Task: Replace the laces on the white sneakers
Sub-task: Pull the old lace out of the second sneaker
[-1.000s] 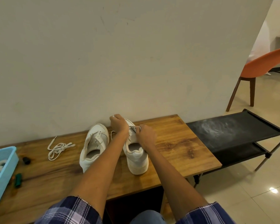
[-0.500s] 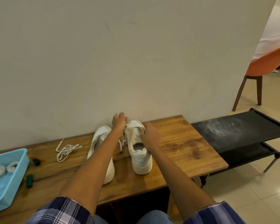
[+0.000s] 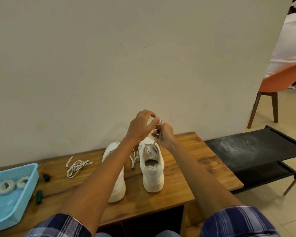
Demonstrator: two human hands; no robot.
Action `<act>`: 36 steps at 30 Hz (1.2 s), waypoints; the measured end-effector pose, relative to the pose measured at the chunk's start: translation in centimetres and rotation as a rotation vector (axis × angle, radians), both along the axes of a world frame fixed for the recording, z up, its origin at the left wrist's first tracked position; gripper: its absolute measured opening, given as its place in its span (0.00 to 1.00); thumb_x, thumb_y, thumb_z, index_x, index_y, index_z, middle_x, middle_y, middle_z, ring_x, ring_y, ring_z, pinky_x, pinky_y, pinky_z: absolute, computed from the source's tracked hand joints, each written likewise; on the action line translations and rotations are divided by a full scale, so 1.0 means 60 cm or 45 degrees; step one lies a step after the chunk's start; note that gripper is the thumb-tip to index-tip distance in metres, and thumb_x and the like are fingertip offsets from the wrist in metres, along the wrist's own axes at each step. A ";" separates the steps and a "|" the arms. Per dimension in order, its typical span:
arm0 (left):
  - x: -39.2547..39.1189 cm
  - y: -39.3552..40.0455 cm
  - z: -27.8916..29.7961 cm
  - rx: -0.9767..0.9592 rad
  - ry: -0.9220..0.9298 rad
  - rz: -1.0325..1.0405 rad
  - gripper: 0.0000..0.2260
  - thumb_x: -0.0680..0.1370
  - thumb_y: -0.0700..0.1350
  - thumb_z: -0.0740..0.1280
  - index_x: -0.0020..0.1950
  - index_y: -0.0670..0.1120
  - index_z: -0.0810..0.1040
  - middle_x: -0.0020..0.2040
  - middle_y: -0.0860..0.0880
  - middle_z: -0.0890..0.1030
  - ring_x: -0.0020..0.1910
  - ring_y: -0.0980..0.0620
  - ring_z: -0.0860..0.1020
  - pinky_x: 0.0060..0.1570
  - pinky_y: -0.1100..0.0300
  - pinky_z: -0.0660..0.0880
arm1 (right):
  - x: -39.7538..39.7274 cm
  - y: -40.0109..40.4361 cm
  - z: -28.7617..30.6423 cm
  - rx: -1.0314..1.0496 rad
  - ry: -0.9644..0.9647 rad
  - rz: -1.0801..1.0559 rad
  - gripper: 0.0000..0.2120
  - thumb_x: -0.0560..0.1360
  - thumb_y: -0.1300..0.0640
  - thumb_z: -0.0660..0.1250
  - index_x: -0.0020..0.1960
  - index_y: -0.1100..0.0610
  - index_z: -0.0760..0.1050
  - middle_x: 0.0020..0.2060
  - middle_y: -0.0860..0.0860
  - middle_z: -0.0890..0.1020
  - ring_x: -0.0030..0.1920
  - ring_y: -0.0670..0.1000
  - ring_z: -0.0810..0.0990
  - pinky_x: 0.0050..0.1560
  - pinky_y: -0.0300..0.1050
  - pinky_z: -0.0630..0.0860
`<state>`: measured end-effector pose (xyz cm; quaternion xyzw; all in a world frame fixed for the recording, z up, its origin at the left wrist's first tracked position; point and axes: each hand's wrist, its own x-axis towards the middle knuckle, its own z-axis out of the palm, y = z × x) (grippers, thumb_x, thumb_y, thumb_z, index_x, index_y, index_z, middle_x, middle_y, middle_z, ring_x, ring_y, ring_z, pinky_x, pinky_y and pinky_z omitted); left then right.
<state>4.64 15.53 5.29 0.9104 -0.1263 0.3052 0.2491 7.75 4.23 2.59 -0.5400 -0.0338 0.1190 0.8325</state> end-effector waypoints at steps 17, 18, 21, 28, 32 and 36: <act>0.010 0.014 -0.132 -0.164 0.910 0.688 0.13 0.76 0.50 0.63 0.52 0.43 0.80 0.50 0.46 0.81 0.47 0.47 0.78 0.40 0.58 0.69 | 0.051 -0.052 -0.032 -1.674 -0.565 -0.138 0.21 0.77 0.44 0.57 0.53 0.59 0.78 0.47 0.54 0.82 0.49 0.55 0.79 0.51 0.49 0.74; 0.013 0.017 -0.134 -0.157 0.921 0.674 0.13 0.76 0.50 0.63 0.52 0.43 0.80 0.50 0.46 0.82 0.48 0.46 0.79 0.40 0.58 0.70 | 0.046 -0.041 -0.037 -1.744 -0.599 -0.082 0.21 0.75 0.42 0.59 0.56 0.56 0.77 0.50 0.52 0.81 0.52 0.54 0.79 0.53 0.49 0.73; 0.017 0.025 -0.134 -0.184 0.976 0.625 0.16 0.77 0.53 0.62 0.54 0.42 0.79 0.51 0.44 0.82 0.49 0.44 0.80 0.43 0.57 0.73 | 0.036 0.006 -0.059 -1.911 -0.717 0.155 0.20 0.73 0.41 0.64 0.59 0.53 0.77 0.53 0.49 0.80 0.55 0.52 0.78 0.53 0.46 0.73; 0.018 0.034 -0.154 -0.309 0.906 0.596 0.17 0.78 0.51 0.63 0.51 0.36 0.79 0.48 0.39 0.82 0.47 0.40 0.81 0.44 0.54 0.75 | 0.039 0.053 -0.088 -2.052 -0.660 0.069 0.10 0.76 0.58 0.65 0.56 0.58 0.77 0.52 0.54 0.81 0.53 0.54 0.80 0.48 0.44 0.75; 0.014 0.037 -0.158 -0.366 0.856 0.582 0.17 0.76 0.50 0.64 0.50 0.35 0.79 0.48 0.38 0.82 0.48 0.39 0.81 0.47 0.52 0.76 | 0.043 0.039 -0.087 -1.447 -0.362 0.147 0.09 0.74 0.57 0.68 0.44 0.64 0.78 0.37 0.55 0.79 0.39 0.52 0.75 0.42 0.46 0.73; 0.013 0.039 -0.160 -0.374 0.863 0.599 0.15 0.75 0.47 0.64 0.48 0.35 0.80 0.47 0.38 0.82 0.48 0.39 0.81 0.46 0.52 0.76 | 0.052 0.007 -0.059 -0.414 0.291 -0.128 0.06 0.74 0.68 0.63 0.50 0.67 0.76 0.41 0.56 0.79 0.38 0.51 0.76 0.29 0.39 0.71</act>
